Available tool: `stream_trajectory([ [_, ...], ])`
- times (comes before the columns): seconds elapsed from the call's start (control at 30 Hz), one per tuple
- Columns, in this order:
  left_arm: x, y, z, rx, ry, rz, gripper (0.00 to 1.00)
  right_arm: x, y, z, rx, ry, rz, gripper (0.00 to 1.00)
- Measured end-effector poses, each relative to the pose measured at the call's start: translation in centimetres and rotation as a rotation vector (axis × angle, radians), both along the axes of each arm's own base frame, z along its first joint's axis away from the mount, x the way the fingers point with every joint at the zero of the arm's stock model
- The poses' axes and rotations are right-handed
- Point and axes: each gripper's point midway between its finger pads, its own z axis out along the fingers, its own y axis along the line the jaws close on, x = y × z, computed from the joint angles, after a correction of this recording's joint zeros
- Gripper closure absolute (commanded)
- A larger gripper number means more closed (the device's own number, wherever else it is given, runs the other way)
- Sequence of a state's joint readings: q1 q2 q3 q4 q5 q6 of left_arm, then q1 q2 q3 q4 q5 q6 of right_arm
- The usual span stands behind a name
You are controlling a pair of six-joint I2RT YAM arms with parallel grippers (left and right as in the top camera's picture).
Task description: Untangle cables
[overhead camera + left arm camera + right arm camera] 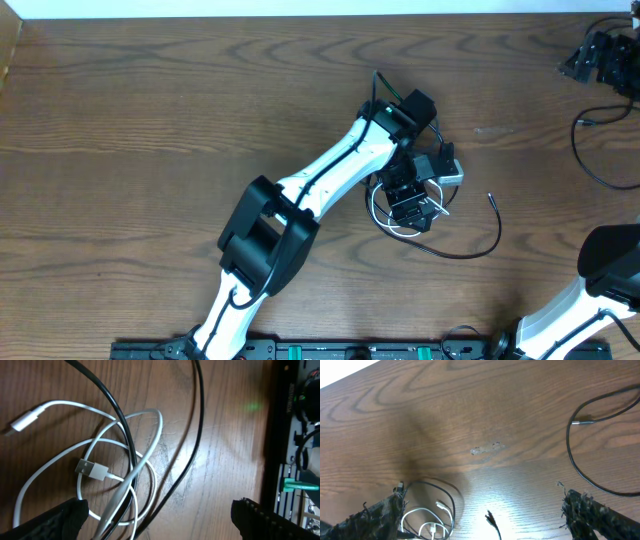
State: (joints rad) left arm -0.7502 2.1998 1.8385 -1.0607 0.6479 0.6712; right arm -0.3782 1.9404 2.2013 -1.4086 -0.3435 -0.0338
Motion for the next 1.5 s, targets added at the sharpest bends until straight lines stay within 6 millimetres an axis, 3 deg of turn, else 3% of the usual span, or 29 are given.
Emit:
stream_trajectory([
  [0.27, 0.1, -0.8, -1.7, 0.000, -0.006, -0.016, 0.17, 0.0, 0.0, 0.0, 0.000, 0.000, 0.000, 0.01],
  [0.4, 0.1, -1.1, -2.1, -0.002, -0.007, -0.020, 0.33, 0.0, 0.0, 0.0, 0.000, 0.001, 0.000, 0.01],
  [0.47, 0.1, -1.1, -2.1, -0.002, -0.008, -0.020, 0.44, 0.0, 0.0, -0.1, 0.001, 0.002, 0.000, 0.01],
  [0.63, 0.1, -1.1, -2.1, -0.002, -0.008, -0.017, 0.90, 0.0, 0.0, -0.1, 0.001, 0.002, 0.000, 0.01],
  [0.9, 0.5, -1.1, -1.9, 0.025, 0.023, 0.058, 0.93, 0.0, 0.0, -0.1, 0.002, 0.003, 0.000, 0.01],
  [1.03, 2.9, -0.6, -0.2, 0.045, 0.004, 0.198, 0.93, 0.0, 0.1, 0.0, 0.007, 0.000, 0.003, 0.01],
  [1.13, 5.1, 0.5, 4.3, -0.010, -0.073, 0.290, 0.93, 0.1, 0.5, 0.1, 0.028, -0.008, 0.013, 0.01],
  [1.23, 6.9, 1.3, 12.3, -0.163, -0.229, 0.349, 0.93, 0.1, 0.8, 0.2, 0.044, -0.014, 0.021, 0.01],
  [1.27, 7.3, 1.8, 17.7, -0.273, -0.337, 0.375, 0.93, 0.2, 0.9, 0.2, 0.049, -0.016, 0.024, 0.01],
  [1.3, 7.2, 2.1, 20.1, -0.319, -0.383, 0.384, 0.93, 0.2, 1.0, 0.2, 0.050, -0.016, 0.026, 0.01],
  [1.33, 7.0, 2.6, 24.4, -0.405, -0.476, 0.399, 0.93, 0.2, 1.2, 0.2, 0.053, -0.017, 0.029, 0.01],
  [1.4, 6.2, 3.6, 29.5, -0.504, -0.585, 0.414, 0.93, 0.3, 1.7, 0.2, 0.054, -0.017, 0.041, 0.01],
  [1.5, 5.1, 5.0, 33.7, -0.579, -0.677, 0.437, 0.93, 0.6, 3.1, 0.3, 0.057, -0.018, 0.075, 0.01],
])
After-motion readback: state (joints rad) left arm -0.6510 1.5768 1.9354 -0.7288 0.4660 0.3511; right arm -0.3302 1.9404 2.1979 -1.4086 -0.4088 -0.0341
